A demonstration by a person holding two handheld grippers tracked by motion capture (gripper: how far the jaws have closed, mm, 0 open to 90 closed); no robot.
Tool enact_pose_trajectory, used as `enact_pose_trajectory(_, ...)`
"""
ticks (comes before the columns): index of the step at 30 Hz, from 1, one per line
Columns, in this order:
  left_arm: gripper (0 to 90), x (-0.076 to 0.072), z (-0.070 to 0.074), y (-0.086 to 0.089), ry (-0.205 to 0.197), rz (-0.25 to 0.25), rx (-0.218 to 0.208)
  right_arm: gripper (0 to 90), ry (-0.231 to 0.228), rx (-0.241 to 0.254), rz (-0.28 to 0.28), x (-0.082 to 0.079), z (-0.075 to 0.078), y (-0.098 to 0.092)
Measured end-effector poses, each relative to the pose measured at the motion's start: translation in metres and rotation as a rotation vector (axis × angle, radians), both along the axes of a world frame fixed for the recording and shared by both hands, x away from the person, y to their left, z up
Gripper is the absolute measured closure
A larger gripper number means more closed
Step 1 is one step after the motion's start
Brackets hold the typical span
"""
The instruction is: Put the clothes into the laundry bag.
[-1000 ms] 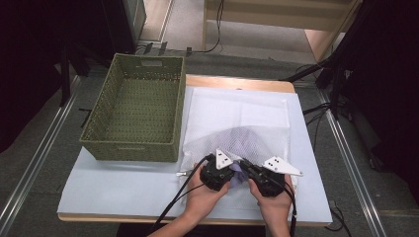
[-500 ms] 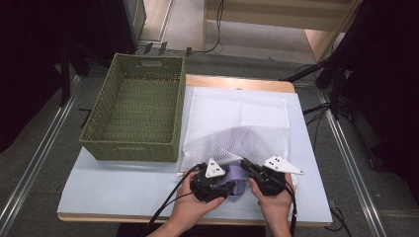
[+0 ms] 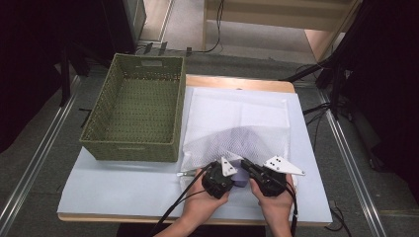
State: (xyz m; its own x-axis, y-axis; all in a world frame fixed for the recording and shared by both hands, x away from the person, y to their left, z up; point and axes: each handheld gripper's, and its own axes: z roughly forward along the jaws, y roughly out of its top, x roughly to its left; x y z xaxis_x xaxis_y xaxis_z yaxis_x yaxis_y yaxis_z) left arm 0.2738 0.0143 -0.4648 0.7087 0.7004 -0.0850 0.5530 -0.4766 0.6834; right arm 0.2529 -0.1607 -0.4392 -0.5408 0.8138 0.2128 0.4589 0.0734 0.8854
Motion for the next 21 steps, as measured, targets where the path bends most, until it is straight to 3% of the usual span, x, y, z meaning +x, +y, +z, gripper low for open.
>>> enact_pose_trajectory(2,88.9,0.009,0.004,0.001,-0.010,0.038,-0.034,89.7,0.000,-0.002,-0.001,0.000,0.000,-0.001)
enact_pose_trajectory(5,88.8,0.018,0.009,0.004,-0.077,0.126,-0.075,89.7,0.006,-0.003,-0.001,0.000,0.000,-0.001)
enact_pose_trajectory(8,88.2,0.026,0.003,0.006,-0.122,0.196,-0.063,89.7,0.014,-0.008,-0.002,0.001,-0.002,0.000)
enact_pose_trajectory(11,82.2,0.030,-0.008,0.005,-0.068,0.156,-0.035,89.7,0.026,-0.017,-0.005,0.002,-0.004,0.000)
enact_pose_trajectory(14,68.1,0.016,-0.005,0.006,-0.068,0.103,-0.032,89.7,0.039,-0.018,-0.008,0.003,-0.006,-0.001)
enact_pose_trajectory(19,53.9,-0.004,0.014,0.018,-0.044,0.033,-0.091,89.7,0.039,-0.009,-0.014,0.004,-0.006,-0.003)
enact_pose_trajectory(21,49.6,-0.009,0.021,0.021,-0.026,0.005,-0.141,89.7,0.041,-0.010,-0.015,0.004,-0.006,-0.003)
